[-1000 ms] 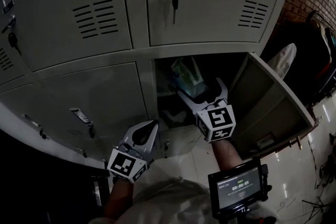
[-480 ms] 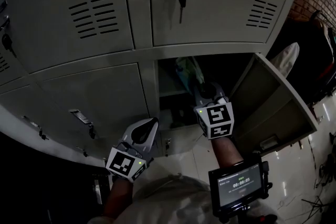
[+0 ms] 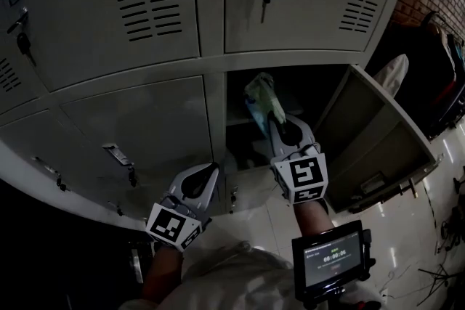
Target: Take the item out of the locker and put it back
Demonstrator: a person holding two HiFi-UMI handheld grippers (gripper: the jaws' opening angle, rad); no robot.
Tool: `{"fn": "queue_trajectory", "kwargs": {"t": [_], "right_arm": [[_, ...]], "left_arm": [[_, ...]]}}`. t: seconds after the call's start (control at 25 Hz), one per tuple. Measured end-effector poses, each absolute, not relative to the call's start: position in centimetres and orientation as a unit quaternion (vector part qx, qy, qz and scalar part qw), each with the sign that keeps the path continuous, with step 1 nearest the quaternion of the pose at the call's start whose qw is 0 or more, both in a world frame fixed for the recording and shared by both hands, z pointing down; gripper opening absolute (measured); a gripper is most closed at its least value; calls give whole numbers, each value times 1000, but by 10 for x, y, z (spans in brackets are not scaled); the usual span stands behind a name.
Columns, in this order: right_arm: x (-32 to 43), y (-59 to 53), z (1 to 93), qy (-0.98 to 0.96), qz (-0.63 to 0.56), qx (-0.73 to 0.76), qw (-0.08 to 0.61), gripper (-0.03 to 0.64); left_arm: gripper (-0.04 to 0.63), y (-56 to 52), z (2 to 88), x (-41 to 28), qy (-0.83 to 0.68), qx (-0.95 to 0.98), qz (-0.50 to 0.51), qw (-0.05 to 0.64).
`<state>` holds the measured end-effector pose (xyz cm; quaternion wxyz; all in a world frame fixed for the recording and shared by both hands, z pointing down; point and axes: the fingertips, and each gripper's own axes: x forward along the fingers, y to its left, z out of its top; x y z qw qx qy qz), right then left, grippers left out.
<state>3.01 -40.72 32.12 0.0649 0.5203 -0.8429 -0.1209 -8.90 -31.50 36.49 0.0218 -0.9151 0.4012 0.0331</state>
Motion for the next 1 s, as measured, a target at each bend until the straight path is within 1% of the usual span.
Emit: {"fn": "queue_trajectory", "kwargs": {"t": [0.32, 0.56, 1.0], "right_arm": [[36, -335, 331, -837, -113, 532, 58, 0], [54, -259, 343, -846, -104, 520, 50, 0], [114, -126, 389, -867, -58, 491, 58, 0]], "left_arm": [[0, -280, 379, -93, 392, -919, 23, 22], [0, -240, 373, -85, 410, -911, 36, 27], [0, -122, 387, -28, 442, -896, 22, 24]]}}
